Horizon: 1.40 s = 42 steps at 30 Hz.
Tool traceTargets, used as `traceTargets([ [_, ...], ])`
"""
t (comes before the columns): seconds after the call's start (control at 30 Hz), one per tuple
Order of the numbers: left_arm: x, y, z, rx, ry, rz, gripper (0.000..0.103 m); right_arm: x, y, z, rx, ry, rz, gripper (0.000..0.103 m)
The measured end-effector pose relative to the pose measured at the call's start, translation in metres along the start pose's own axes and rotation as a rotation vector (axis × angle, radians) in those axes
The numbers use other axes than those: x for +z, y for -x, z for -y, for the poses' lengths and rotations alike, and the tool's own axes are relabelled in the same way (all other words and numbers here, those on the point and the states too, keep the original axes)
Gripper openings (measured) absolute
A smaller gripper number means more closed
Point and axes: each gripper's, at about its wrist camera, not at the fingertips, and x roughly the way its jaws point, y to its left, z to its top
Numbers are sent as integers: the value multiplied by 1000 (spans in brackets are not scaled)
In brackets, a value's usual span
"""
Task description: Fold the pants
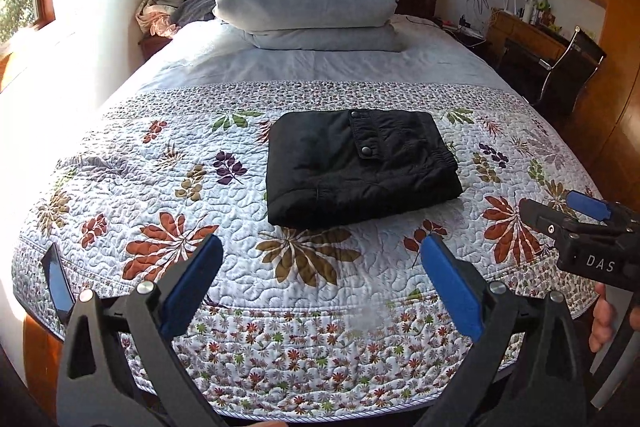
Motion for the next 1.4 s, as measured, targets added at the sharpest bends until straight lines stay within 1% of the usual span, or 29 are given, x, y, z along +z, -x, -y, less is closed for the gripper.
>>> traceTargets([
  [0.17,-4,-3,-9,15,24,-17,99,-5,-6,-8,7,15,-24,99],
  [0.37,-8,-10,-15,36,31,-38,99,-6,-8,-9,-13,30,-30,99],
  [0.63,-13,-14,-9,28,19,-55,99,-8,-9,-9,-8,43,-53,99],
  [0.9,-11,-14,-9,25,22,-54,99,-8,-7,-9,-20,53,-43,99],
  [1.4,-11,-16,-10,17,37,-54,99,-10,-11,-15,-15,76,-50,99],
])
